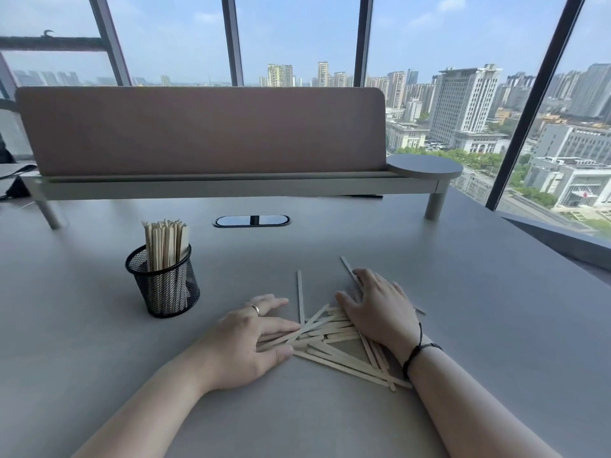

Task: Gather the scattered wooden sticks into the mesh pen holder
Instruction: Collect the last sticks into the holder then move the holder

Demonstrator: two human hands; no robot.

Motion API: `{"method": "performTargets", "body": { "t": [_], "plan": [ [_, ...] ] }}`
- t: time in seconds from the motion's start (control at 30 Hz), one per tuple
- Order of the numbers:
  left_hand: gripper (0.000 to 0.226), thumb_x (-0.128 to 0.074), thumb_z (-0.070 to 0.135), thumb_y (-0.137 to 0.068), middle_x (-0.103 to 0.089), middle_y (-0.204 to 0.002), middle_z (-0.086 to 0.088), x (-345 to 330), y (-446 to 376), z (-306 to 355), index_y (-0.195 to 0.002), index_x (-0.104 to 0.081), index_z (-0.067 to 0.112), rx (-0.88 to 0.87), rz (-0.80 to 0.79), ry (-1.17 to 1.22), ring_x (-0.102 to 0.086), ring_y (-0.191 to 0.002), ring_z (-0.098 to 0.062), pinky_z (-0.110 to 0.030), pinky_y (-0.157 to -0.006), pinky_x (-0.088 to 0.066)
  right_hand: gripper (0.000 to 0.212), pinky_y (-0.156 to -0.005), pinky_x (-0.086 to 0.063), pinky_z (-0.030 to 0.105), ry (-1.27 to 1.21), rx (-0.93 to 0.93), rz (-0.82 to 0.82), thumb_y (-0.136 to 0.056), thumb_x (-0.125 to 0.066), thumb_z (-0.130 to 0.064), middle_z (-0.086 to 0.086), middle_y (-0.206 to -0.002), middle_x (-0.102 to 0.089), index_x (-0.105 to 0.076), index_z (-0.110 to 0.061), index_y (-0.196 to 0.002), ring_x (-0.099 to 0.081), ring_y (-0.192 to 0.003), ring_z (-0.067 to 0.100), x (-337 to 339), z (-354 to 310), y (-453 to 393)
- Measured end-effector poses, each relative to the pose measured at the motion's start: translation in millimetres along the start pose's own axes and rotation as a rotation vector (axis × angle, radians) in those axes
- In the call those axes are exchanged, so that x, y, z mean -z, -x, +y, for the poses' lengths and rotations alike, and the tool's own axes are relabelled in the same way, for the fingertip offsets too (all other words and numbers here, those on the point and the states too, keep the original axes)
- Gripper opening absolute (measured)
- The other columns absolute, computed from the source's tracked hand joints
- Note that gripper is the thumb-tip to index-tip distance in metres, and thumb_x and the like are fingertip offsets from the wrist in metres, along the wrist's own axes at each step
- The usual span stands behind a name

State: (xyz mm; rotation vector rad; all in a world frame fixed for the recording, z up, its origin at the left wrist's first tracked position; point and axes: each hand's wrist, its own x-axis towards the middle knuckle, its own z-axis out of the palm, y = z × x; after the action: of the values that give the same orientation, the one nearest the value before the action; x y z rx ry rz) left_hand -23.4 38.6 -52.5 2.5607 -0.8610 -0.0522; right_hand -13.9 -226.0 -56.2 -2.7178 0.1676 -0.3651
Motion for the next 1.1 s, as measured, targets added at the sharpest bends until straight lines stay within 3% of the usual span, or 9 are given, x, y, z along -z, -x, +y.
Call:
{"method": "performTargets", "body": {
  "t": [0.17, 0.33, 0.57, 0.63, 0.73, 0.83, 0.93, 1.0, 1.1],
  "plan": [
    [0.053, -0.047, 0.072, -0.082, -0.019, -0.163, 0.024, 0.8, -0.4, -1.0, -0.134, -0.047, 0.063, 0.009, -0.045, -0.019, -0.004, -0.15, 0.007, -0.027, -0.121, -0.016, 0.048, -0.101, -0.038, 0.032, -0.024, 0.141, -0.001, -0.088, -0.053, -0.054, -0.008, -0.122, -0.065, -0.053, -0.031, -0.13, -0.054, -0.121, 0.016, -2.4, -6.1, 0.0],
    [0.078, -0.051, 0.079, -0.082, -0.009, -0.165, 0.024, 0.8, -2.1, 2.4, -0.15, -0.026, 0.052, 0.01, -0.062, -0.069, 0.004, -0.151, 0.006, -0.026, -0.123, -0.004, 0.04, -0.091, -0.041, 0.026, -0.097, 0.246, -0.082, -0.089, -0.059, -0.047, -0.01, -0.124, -0.066, -0.056, -0.034, -0.127, -0.057, -0.118, 0.017, -0.1, -7.6, 3.1],
    [0.091, -0.05, 0.088, -0.075, -0.023, -0.163, 0.018, -1.9, -5.9, 6.5, -0.152, -0.03, 0.043, 0.063, 0.04, -0.117, -0.019, -0.151, -0.005, -0.026, -0.122, -0.007, 0.025, -0.091, -0.049, 0.021, -0.351, 0.352, -0.148, -0.097, -0.056, -0.037, -0.017, -0.117, -0.07, -0.061, -0.033, -0.121, -0.064, -0.107, 0.0, 0.2, -15.9, 11.5],
    [0.095, -0.05, 0.09, -0.071, -0.02, -0.164, 0.019, -0.4, -5.5, 8.4, -0.152, -0.028, 0.046, 0.102, 0.057, -0.136, -0.02, -0.151, -0.01, -0.031, -0.122, -0.012, 0.027, -0.092, -0.052, 0.027, -0.469, 0.339, -0.168, -0.096, -0.058, -0.039, -0.016, -0.119, -0.069, -0.06, -0.035, -0.122, -0.065, -0.102, -0.006, 1.1, -17.6, 14.5],
    [0.103, -0.044, 0.098, -0.063, -0.03, -0.16, 0.018, 2.0, -5.9, 6.3, -0.15, -0.034, 0.045, 0.099, 0.09, -0.163, -0.028, -0.146, -0.008, -0.031, -0.119, -0.023, 0.048, -0.093, -0.053, 0.031, -0.511, 0.319, -0.175, -0.087, -0.062, -0.06, -0.019, -0.129, -0.062, -0.053, -0.041, -0.13, -0.06, -0.111, -0.007, 9.5, -19.2, 20.9],
    [0.105, -0.037, 0.099, -0.059, -0.047, -0.148, 0.02, 3.9, -6.0, 2.6, -0.146, -0.045, 0.04, 0.097, 0.128, -0.201, -0.044, -0.132, -0.009, -0.029, -0.108, -0.034, 0.086, -0.102, -0.046, 0.035, -0.336, 0.31, -0.168, -0.07, -0.055, -0.087, -0.019, -0.144, -0.049, -0.035, -0.047, -0.143, -0.05, -0.128, 0.001, 25.1, -18.3, 27.4],
    [0.103, -0.032, 0.1, -0.061, -0.057, -0.136, 0.024, 3.8, -6.1, -0.9, -0.139, -0.054, 0.038, 0.122, 0.137, -0.213, -0.05, -0.118, -0.009, -0.029, -0.099, -0.041, 0.114, -0.117, -0.027, 0.037, -0.106, 0.304, -0.277, -0.06, -0.051, -0.095, -0.012, -0.16, -0.029, -0.009, -0.046, -0.154, -0.028, -0.146, 0.014, 34.3, -18.8, 33.9],
    [0.099, -0.029, 0.099, -0.064, -0.058, -0.133, 0.026, 3.7, -4.4, -3.1, -0.136, -0.057, 0.038, 0.149, 0.152, -0.206, -0.05, -0.117, -0.009, -0.03, -0.098, -0.043, 0.128, -0.122, -0.009, 0.037, 0.003, 0.316, -0.38, -0.054, -0.051, -0.097, -0.01, -0.165, -0.014, 0.006, -0.043, -0.155, -0.011, -0.151, 0.012, 32.8, -20.6, 39.0],
    [0.079, -0.04, 0.086, -0.078, -0.058, -0.134, 0.026, 5.6, -1.5, -2.2, -0.134, -0.059, 0.034, 0.184, 0.175, -0.235, -0.049, -0.119, -0.009, -0.031, -0.097, -0.044, 0.14, -0.123, 0.007, 0.039, 0.087, 0.333, -0.497, -0.05, -0.06, -0.094, -0.01, -0.166, 0.0, 0.012, -0.036, -0.155, 0.008, -0.151, 0.008, 27.5, -22.2, 42.8]
  ]
}}
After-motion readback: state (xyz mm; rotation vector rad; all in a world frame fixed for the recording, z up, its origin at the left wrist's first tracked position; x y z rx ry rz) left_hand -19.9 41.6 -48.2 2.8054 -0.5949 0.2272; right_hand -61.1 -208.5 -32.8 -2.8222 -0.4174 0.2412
